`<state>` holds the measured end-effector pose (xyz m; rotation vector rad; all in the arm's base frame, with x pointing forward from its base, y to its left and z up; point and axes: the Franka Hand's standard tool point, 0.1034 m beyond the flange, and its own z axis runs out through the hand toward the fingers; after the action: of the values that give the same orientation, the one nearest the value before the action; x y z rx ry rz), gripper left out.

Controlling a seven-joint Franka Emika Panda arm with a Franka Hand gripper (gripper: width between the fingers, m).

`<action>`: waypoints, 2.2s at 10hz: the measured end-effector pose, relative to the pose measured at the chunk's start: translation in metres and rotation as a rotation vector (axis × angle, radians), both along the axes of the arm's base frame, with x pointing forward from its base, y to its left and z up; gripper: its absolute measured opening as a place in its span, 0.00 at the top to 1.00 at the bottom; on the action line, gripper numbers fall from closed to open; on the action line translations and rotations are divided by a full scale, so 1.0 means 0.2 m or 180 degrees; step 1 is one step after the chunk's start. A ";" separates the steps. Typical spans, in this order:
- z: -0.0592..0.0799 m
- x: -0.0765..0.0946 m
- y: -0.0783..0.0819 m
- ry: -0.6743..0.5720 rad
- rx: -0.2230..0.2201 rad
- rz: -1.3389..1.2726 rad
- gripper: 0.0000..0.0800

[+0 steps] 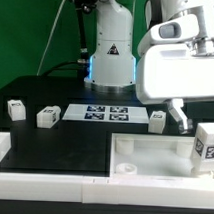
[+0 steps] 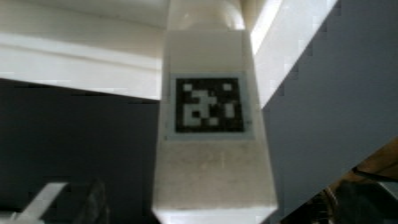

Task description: Assemble one leg

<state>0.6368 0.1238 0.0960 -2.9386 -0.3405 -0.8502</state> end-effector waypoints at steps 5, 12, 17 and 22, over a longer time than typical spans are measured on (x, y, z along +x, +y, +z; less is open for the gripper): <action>-0.09 -0.04 0.01 0.0982 -0.0074 -0.0049 0.19; -0.09 -0.01 -0.05 0.2036 -0.0250 0.0034 0.19; -0.09 -0.01 -0.05 0.2049 -0.0212 -0.0116 0.64; -0.09 -0.05 0.01 0.1932 0.0483 -0.2470 0.64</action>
Offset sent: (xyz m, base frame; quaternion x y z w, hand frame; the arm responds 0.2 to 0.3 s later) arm 0.0114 -0.0215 -0.0168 -0.0543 -0.2504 0.0064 0.9666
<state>0.6263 0.1250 0.0770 -2.9574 0.8878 0.0478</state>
